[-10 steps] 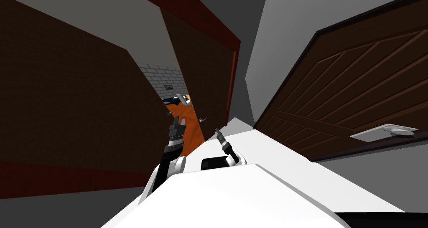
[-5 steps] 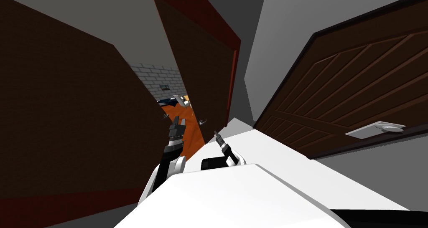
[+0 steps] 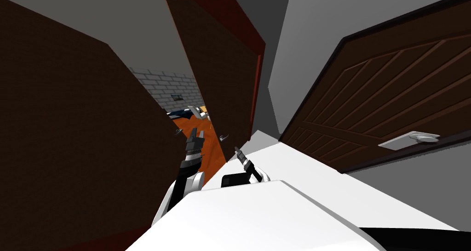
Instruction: Push the door open
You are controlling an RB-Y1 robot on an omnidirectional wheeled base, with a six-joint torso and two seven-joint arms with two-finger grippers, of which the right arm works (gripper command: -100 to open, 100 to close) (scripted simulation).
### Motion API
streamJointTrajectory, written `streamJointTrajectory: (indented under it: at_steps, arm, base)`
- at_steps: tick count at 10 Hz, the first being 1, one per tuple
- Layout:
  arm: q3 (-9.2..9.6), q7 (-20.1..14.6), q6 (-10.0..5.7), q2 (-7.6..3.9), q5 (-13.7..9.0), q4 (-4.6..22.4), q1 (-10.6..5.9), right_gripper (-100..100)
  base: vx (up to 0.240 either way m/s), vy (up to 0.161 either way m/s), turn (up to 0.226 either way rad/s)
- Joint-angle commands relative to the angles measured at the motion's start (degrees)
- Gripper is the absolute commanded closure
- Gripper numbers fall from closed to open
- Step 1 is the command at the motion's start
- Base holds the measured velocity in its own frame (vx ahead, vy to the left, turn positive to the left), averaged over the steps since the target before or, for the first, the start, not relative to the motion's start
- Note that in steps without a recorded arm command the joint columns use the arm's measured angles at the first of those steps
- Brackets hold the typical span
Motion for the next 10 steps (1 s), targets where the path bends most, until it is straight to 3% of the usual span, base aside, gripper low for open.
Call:
streamJointTrajectory:
  at_steps: [1, 5, 7, 10]
  arm:
    - [1.1, -0.37, -0.45, -0.06, -0.09, 2.08, -0.66, -100]
    - [2.94, -1.03, -1.3, -0.21, -0.27, 5.93, -1.92, -100]
    - [2.41, -0.64, -1.28, 0.32, -0.25, 6.04, -1.86, -100]
    - [1.92, -0.36, -1.32, 0.9, -0.3, 6.83, -2.11, -100]
  base:
    - [0.173, 0.117, -0.078]
    - [0.153, 0.102, -0.063]
    - [0.095, 0.068, 0.016]
    - [0.167, 0.15, 0.031]
